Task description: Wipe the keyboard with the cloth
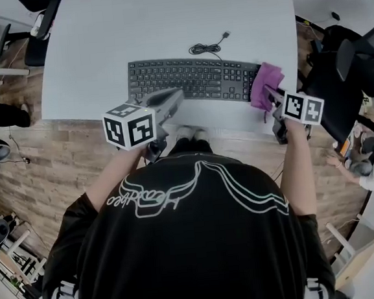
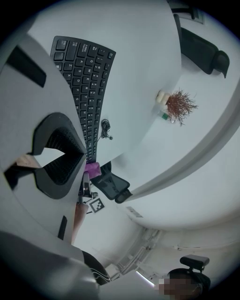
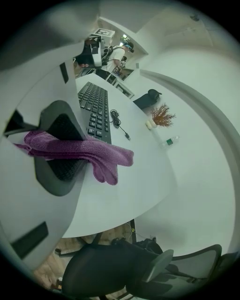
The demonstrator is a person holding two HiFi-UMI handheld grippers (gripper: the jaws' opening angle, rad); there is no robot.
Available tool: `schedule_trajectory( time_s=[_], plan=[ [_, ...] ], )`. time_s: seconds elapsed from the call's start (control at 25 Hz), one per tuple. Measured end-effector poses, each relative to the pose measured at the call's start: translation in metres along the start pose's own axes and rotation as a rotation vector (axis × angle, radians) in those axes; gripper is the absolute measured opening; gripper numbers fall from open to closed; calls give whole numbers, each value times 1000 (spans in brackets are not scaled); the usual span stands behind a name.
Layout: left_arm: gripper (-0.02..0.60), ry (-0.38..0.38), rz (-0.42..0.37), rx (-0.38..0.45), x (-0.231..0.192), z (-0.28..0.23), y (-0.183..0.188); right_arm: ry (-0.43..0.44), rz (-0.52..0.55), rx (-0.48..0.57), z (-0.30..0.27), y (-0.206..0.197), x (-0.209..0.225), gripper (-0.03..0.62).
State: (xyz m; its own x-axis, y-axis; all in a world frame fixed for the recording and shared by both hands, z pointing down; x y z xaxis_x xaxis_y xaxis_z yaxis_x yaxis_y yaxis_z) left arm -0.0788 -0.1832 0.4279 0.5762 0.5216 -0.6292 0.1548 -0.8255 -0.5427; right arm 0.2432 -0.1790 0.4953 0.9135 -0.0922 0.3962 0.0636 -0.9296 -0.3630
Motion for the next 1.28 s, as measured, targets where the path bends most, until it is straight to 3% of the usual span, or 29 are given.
schedule_trajectory(
  time_s=[0.32,0.68,0.92,1.28],
  plan=[
    [6,8,19,28,-4,5,-1,130,14,117,15,19,-45,54],
    [6,40,54,69,-12,17,-3,296,154,153,2,43,-126,54],
    [6,63,77,88,-17,23,-8,324,297,85,-31,43,-171,54],
    [6,96,112,107,-26,34,-13,338,320,-22,-77,36,-184,54]
  ],
)
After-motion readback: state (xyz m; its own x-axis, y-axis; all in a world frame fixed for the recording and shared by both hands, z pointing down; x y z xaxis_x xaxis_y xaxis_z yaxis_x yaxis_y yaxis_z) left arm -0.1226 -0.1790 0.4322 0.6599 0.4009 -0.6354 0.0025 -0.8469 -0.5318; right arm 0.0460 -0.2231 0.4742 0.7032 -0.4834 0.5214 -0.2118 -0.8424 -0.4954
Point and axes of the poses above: the fingertips, and each gripper's own axes: z backward along the fingers, x to its right, y out of its top, the point moved 5 cm from there along z, backward along the fingers, and after that the axes turned 10 degrees about -x, right-handed, at the moved point
